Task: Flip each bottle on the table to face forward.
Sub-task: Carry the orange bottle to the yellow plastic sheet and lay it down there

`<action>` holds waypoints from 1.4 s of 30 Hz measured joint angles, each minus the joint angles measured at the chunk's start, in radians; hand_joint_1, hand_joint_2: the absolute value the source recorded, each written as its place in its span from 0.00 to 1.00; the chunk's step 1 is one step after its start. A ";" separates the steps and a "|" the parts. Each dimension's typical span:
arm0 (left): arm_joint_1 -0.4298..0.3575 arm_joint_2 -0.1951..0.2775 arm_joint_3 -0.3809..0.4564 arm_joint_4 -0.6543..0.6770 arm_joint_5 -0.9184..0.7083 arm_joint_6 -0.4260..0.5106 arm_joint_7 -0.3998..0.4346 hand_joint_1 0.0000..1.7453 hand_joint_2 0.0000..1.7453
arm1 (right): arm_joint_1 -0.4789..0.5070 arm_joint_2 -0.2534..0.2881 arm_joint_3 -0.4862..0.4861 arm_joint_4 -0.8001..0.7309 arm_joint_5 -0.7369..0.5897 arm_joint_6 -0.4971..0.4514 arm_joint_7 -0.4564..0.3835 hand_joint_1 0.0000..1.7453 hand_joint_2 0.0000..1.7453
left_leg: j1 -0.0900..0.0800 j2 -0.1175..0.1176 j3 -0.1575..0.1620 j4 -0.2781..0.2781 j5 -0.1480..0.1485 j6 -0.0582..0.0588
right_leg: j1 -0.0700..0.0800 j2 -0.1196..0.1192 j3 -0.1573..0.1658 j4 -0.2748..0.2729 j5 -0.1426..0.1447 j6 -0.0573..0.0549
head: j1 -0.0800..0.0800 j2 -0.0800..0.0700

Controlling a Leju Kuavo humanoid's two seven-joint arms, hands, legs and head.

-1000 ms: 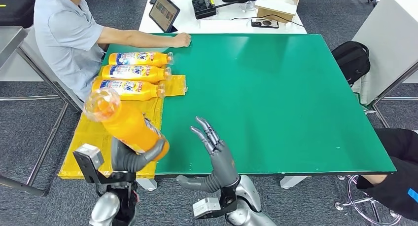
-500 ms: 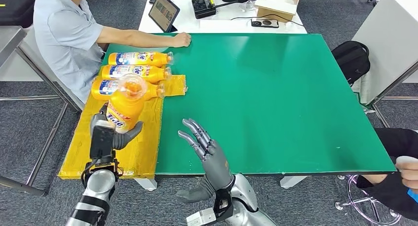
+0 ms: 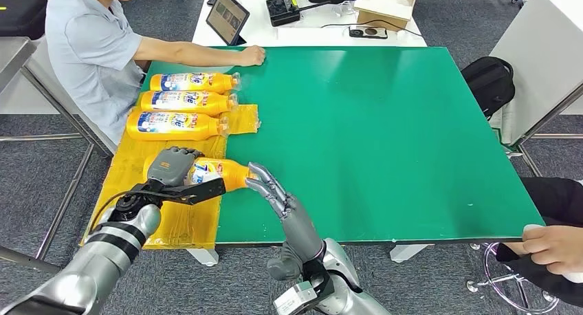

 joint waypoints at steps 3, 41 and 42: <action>-0.052 0.022 -0.027 0.094 -0.017 -0.064 -0.002 1.00 1.00 | 0.002 -0.001 0.001 -0.002 -0.030 0.022 0.000 0.00 0.00 | 0.000 0.000 0.000 0.000 0.000 0.000 | 0.000 0.000 0.000 0.000 0.000 0.000 | 0.000 0.000; -0.220 0.062 0.108 0.235 0.405 -0.607 -0.330 0.00 1.00 | -0.016 0.006 -0.015 0.036 -0.098 0.105 0.000 0.00 0.00 | 0.000 -0.001 0.001 0.000 0.001 0.000 | 0.000 0.000 0.002 0.001 0.000 0.000 | 0.000 0.000; -0.219 0.062 0.110 0.230 0.411 -0.603 -0.335 0.00 1.00 | -0.016 0.006 -0.015 0.037 -0.098 0.105 0.000 0.00 0.00 | 0.000 -0.001 0.001 0.000 0.001 0.000 | 0.000 0.000 0.002 0.001 0.000 0.000 | 0.000 0.000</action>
